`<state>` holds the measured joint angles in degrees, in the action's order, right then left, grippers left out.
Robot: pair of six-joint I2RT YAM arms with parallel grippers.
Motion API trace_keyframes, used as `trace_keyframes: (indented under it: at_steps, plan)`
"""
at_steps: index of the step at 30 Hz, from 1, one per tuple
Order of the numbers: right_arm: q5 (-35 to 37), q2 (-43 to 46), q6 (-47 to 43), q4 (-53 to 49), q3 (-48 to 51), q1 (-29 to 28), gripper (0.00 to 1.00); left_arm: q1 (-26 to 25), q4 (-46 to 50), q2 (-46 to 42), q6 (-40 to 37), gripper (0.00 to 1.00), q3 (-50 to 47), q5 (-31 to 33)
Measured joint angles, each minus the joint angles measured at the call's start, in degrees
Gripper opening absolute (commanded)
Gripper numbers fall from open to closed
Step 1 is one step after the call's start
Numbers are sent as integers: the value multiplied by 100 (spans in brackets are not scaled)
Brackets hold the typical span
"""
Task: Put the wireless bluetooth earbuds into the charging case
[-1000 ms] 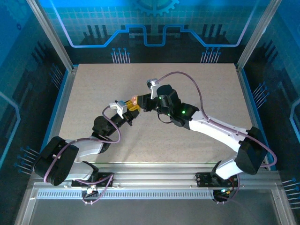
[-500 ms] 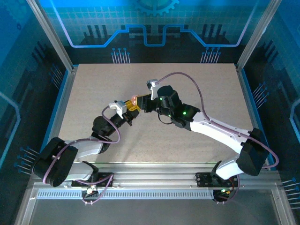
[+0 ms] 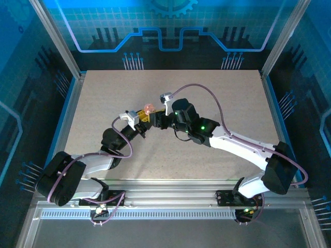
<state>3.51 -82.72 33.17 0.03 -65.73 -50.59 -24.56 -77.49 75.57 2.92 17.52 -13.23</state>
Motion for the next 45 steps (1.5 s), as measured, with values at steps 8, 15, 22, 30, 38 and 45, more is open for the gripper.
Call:
trace_keyframes:
  at_steps: [8, 15, 22, 30, 38, 45]
  plan:
    - [68, 297, -46, -48, 13, 0, 57, 0, 0, 0, -2, 24, 0, 0]
    - [81, 610, -63, -85, 11, 33, 59, 0, 0, 0, -4, 24, 0, -2]
    - [-13, 527, 39, -424, -107, 291, 60, 0, 0, 0, -4, 24, 0, -4]
    - [-262, 297, 133, -476, -133, 341, 60, 0, -2, -31, -7, 24, 0, -4]
    - [-358, 236, 181, -485, -136, 369, 59, 0, -2, -33, -26, 24, 0, -4]
    - [-350, 190, 278, -516, -136, 396, 55, 0, -2, -68, -26, 24, 0, -4]
